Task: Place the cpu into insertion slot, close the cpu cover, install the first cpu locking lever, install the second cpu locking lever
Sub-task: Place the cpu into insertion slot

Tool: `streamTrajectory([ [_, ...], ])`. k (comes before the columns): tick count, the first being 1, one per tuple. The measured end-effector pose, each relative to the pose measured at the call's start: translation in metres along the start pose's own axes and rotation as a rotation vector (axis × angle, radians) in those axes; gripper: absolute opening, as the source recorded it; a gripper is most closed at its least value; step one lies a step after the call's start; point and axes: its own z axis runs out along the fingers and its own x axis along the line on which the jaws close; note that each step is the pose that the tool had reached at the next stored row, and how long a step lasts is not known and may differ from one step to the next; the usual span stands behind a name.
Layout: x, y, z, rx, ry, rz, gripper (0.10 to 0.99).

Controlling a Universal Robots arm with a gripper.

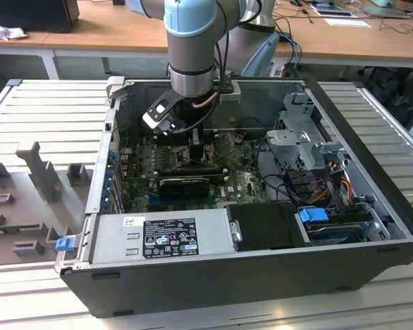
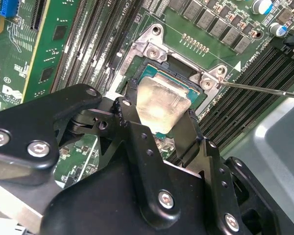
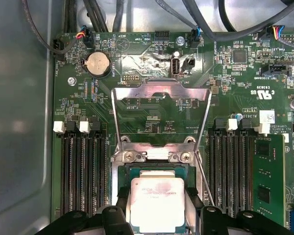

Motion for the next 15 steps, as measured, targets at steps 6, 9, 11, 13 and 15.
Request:
streamTrajectory([
  [6,0.0,0.0,0.0001,0.0,0.0,0.0,0.604],
  [9,0.0,0.0001,-0.0009,0.0,0.0003,0.0,0.604],
  [11,0.0,0.0003,-0.0035,0.0,0.0004,0.0,0.604],
  [13,0.0001,0.0004,-0.0059,0.0,0.0004,0.0,0.604],
  [15,0.0001,0.0006,-0.009,0.0,0.0004,0.0,0.604],
])
